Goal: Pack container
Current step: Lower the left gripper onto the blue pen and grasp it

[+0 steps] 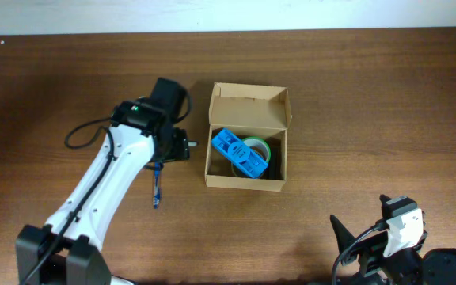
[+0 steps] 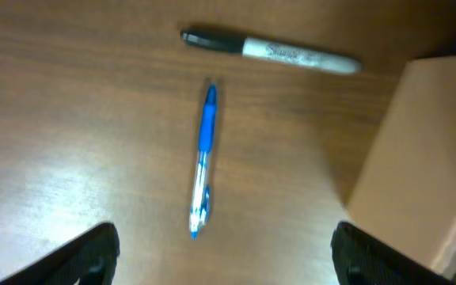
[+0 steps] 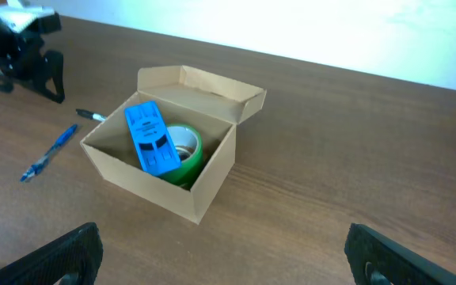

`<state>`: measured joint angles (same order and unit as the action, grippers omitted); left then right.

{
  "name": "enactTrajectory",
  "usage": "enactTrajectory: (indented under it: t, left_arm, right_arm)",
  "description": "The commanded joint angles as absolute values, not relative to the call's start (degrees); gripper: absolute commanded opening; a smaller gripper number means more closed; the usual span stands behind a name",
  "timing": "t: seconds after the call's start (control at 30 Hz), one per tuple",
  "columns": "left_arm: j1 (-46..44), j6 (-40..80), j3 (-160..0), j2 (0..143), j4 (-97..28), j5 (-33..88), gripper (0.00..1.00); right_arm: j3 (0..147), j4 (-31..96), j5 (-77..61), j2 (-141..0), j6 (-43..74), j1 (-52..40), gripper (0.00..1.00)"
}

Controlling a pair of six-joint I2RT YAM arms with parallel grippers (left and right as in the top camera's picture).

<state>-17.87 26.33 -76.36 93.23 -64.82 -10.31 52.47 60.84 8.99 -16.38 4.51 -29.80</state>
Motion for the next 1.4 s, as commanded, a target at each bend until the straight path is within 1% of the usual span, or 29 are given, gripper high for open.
enactTrajectory:
  t: [0.0,0.17,0.37,0.5,0.6,0.73,0.83,0.93,1.0,1.03,1.17,1.23,1.37]
  left_arm:
    - [-13.3,20.7,-68.0,93.5,-59.2,-4.5,0.85]
    - [-10.2,17.3,-61.9,93.7,-55.8,-2.9,0.85]
    - [-9.9,13.1,-60.9,96.4,-53.5,-2.5,0.84]
    - [-9.9,13.1,-60.9,99.8,-51.2,-2.5,0.75]
    - [-9.8,13.1,-60.9,102.9,-48.9,-2.5,0.73]
    - [-9.3,13.1,-60.9,105.0,-47.9,-2.3,0.61]
    - [-9.0,12.3,-60.9,105.8,-47.9,-2.3,0.49]
    - [-8.9,11.9,-60.9,106.2,-47.8,-2.3,0.45]
    - [-8.9,11.9,-60.9,106.5,-47.2,-2.3,0.38]
    - [-8.9,11.9,-60.9,106.8,-46.9,-2.2,0.36]
    - [-8.9,11.9,-60.9,107.9,-45.7,-1.4,0.32]
    - [-8.9,11.9,-60.9,108.2,-45.3,-1.2,0.22]
    - [-8.9,11.9,-60.9,108.2,-44.4,-1.2,0.12]
  right_arm:
    - [52.4,60.6,9.7,-16.2,5.0,-29.5,0.99]
    - [52.4,60.7,9.7,-16.2,5.0,-29.5,0.99]
    - [52.4,60.6,9.7,-16.2,5.0,-29.5,0.99]
    - [52.4,60.7,9.7,-16.2,5.0,-29.5,0.99]
    - [52.4,60.6,9.7,-16.2,5.0,-29.5,0.99]
    - [52.4,60.7,9.7,-16.2,5.0,-29.5,0.99]
    - [52.4,60.7,9.7,-16.2,5.0,-29.5,0.99]
    - [52.4,60.7,9.7,-16.2,5.0,-29.5,0.99]
    - [52.4,60.7,9.7,-16.2,5.0,-29.5,0.99]
    - [52.4,60.7,9.7,-16.2,5.0,-29.5,0.99]
    - [52.4,60.7,9.7,-16.2,5.0,-29.5,0.99]
    - [52.4,60.7,9.7,-16.2,5.0,-29.5,0.99]
    - [52.4,60.7,9.7,-16.2,5.0,-29.5,0.99]
